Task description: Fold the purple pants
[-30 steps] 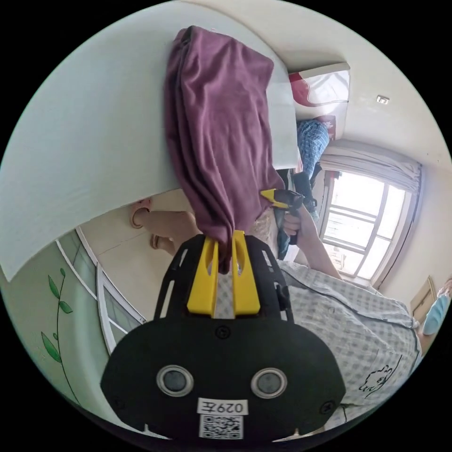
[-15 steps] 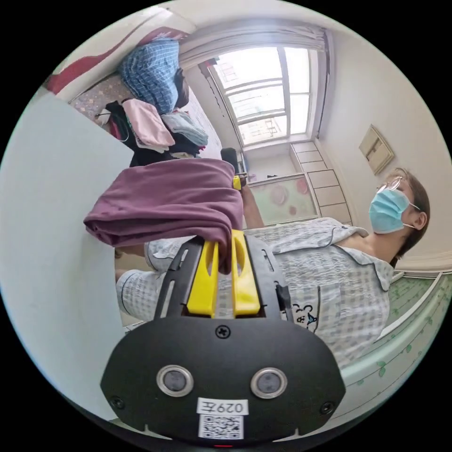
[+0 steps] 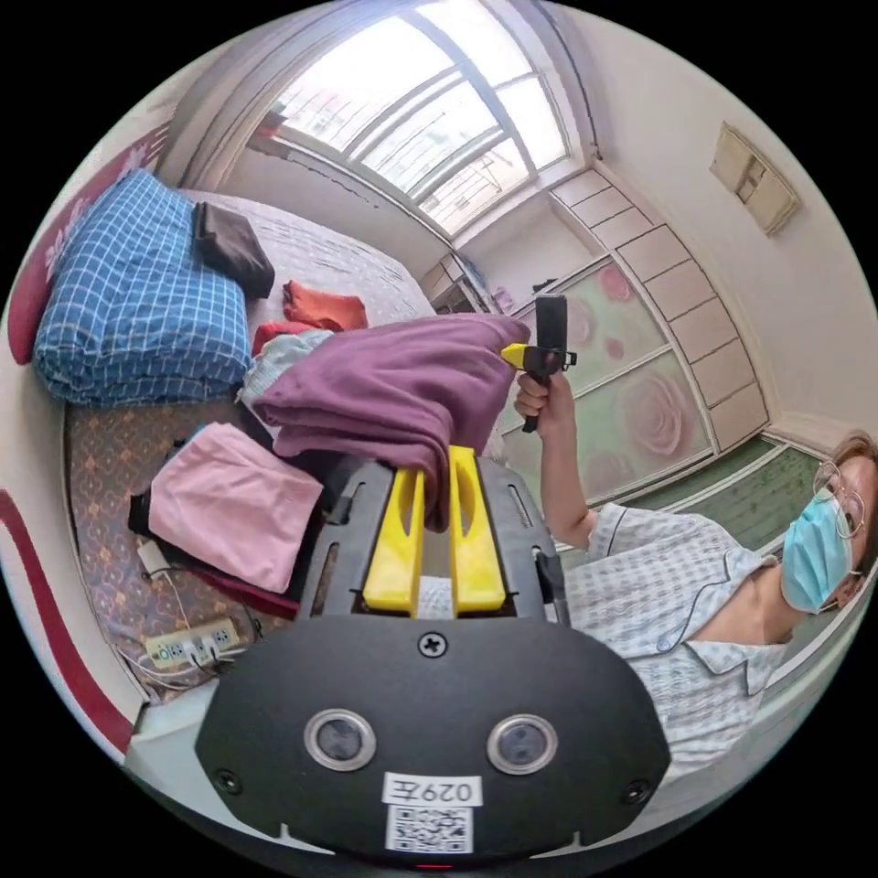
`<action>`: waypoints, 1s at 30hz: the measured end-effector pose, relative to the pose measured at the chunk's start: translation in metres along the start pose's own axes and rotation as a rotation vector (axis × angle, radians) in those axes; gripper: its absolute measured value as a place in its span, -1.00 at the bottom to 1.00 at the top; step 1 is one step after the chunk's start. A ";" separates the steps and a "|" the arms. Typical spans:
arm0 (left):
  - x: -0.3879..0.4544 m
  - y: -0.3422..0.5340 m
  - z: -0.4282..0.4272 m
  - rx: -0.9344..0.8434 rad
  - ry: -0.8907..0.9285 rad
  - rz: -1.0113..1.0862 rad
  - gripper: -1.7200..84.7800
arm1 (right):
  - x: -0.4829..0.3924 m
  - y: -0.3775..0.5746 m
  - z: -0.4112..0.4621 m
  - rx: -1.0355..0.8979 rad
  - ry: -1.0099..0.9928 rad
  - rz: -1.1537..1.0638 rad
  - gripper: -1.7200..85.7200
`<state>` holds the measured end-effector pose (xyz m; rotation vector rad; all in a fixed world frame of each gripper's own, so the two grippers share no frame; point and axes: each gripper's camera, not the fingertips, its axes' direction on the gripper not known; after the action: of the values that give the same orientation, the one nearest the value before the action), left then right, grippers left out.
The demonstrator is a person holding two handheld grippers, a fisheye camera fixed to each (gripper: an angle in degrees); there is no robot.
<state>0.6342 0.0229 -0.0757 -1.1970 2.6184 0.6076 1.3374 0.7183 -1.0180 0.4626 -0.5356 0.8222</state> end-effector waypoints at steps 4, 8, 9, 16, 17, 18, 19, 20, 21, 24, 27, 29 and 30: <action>-0.038 -0.059 0.052 0.029 -0.074 -0.062 -0.88 | 0.071 -0.028 -0.057 0.127 0.137 0.157 -0.96; -0.102 -0.021 0.093 -0.068 -0.166 -0.264 -0.97 | 0.215 0.015 -0.056 0.157 0.283 0.600 -0.95; -0.109 -0.010 0.094 -0.088 -0.183 -0.289 -0.97 | 0.233 0.023 -0.053 0.148 0.287 0.657 -0.94; -0.153 0.192 0.007 -0.190 -0.454 -0.687 -0.98 | 0.227 0.051 -0.057 0.254 0.472 0.706 -0.85; -0.150 0.235 -0.012 -0.149 -0.460 -0.793 -0.98 | 0.203 0.037 -0.043 0.223 0.556 0.627 -0.83; -0.147 0.255 -0.020 -0.123 -0.455 -0.843 -0.98 | 0.192 0.027 -0.030 0.180 0.594 0.584 -0.82; -0.140 0.294 -0.033 -0.064 -0.430 -0.933 -0.98 | 0.172 0.006 0.005 0.067 0.665 0.498 -0.76; -0.130 0.329 -0.042 0.001 -0.401 -1.010 -0.98 | 0.154 -0.014 0.052 -0.047 0.726 0.412 -0.71; -0.125 0.345 -0.045 0.034 -0.391 -1.044 -0.98 | 0.148 -0.023 0.079 -0.106 0.738 0.365 -0.69; -0.092 0.411 -0.055 0.214 -0.389 -1.171 -0.98 | 0.134 -0.049 0.230 -0.378 0.608 0.187 -0.66; -0.061 0.462 -0.057 0.438 -0.305 -1.216 -0.98 | 0.146 -0.057 0.375 -0.637 0.521 0.130 -0.66; -0.034 0.501 -0.061 0.585 -0.235 -1.224 -0.98 | 0.160 -0.052 0.466 -0.807 0.606 0.100 -0.65; -0.027 0.512 -0.062 0.604 -0.229 -1.230 -0.98 | 0.164 -0.049 0.485 -0.849 0.649 0.092 -0.64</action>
<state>0.2637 0.3143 0.1342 -1.9326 1.2593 -0.2592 1.3401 0.5014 -0.5516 -0.6013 -0.2537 0.7047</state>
